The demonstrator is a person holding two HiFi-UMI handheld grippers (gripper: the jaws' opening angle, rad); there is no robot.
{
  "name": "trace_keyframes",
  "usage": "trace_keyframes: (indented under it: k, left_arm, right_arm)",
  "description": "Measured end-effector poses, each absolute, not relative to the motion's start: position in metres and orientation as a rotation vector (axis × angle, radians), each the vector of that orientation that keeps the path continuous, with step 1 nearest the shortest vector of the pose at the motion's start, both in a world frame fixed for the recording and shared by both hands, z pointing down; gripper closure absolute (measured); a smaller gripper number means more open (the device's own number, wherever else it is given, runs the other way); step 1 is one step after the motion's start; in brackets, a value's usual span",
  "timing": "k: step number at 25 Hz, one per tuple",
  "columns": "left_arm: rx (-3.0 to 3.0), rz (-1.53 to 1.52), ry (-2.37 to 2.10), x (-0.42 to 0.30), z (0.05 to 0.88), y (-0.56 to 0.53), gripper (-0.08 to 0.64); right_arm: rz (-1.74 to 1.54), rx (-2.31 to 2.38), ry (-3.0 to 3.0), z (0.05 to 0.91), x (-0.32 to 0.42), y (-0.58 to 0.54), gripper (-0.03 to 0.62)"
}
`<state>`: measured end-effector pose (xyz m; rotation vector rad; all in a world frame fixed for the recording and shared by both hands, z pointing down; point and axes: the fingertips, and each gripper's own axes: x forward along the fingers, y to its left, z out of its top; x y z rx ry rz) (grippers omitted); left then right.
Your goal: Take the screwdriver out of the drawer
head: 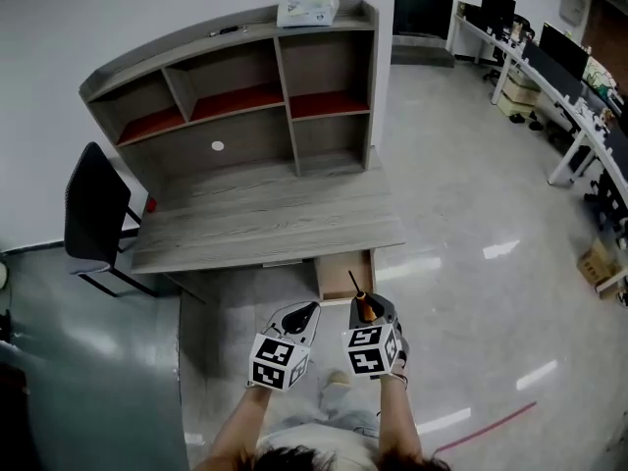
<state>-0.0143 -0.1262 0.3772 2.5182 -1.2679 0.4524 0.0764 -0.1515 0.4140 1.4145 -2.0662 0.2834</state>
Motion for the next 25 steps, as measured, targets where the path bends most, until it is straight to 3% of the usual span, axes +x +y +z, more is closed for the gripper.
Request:
trace_keyframes:
  k: [25]
  left_arm:
    - [2.640, 0.328, -1.260, -0.039, 0.321, -0.015, 0.541]
  right_arm:
    - [0.139, 1.677, -2.136, 0.324, 0.065, -0.039, 0.510]
